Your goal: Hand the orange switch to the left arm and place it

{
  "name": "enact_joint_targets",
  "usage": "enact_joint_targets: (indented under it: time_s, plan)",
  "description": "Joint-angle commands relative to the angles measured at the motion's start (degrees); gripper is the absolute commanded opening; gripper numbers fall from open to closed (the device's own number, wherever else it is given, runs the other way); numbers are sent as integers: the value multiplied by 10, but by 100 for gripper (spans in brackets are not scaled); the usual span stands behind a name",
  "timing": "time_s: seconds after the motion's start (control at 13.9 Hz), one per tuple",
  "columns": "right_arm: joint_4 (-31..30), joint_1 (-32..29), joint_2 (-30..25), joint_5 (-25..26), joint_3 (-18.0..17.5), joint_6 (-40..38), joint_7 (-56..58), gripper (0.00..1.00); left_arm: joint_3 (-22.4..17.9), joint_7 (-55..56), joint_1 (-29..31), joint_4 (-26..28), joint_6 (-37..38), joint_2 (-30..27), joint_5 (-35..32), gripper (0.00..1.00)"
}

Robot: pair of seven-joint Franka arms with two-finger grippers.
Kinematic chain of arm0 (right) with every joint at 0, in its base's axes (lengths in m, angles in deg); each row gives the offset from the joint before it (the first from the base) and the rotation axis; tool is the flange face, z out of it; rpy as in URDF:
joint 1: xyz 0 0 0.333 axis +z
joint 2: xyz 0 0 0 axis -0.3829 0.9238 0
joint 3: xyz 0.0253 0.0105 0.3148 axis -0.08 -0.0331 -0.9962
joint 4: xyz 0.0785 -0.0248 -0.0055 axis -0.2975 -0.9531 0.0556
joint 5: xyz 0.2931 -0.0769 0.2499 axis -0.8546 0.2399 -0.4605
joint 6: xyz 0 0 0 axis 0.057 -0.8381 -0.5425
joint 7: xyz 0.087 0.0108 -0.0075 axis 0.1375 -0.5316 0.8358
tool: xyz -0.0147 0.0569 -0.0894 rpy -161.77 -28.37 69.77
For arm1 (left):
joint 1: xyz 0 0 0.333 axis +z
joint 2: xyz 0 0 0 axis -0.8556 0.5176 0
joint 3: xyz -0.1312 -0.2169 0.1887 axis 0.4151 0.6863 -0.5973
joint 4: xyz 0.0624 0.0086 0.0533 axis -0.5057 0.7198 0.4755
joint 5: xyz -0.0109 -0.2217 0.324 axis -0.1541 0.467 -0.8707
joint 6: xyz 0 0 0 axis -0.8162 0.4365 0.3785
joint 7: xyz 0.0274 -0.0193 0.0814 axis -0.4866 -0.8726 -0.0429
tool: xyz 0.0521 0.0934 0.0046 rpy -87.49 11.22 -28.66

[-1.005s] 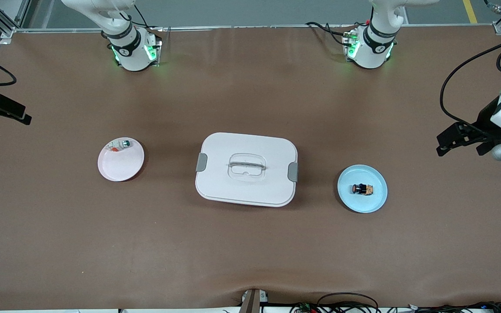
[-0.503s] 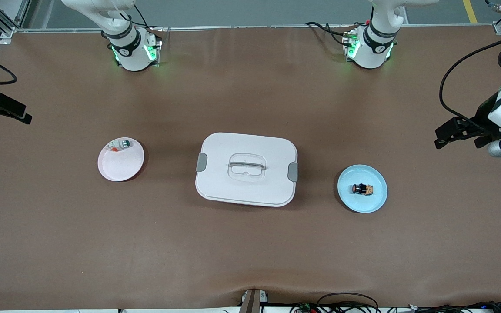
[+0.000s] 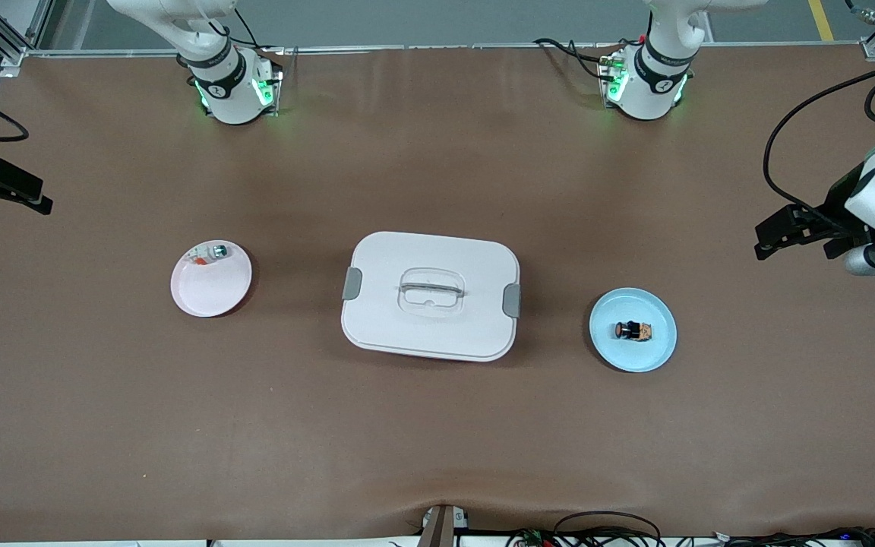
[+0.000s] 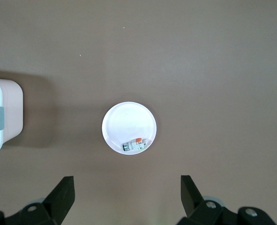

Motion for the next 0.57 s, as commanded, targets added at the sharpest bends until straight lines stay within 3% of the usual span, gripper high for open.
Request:
enact_joint_targets:
  time_s: [0.0, 0.5]
  plan:
    - [-6, -4, -11, 9, -6, 4, 6, 100, -2, -1, -1, -13, 13, 4, 2, 100]
    - [-6, -5, -12, 1, -5, 10, -3, 100, -2, -2, 0, -13, 13, 4, 4, 100]
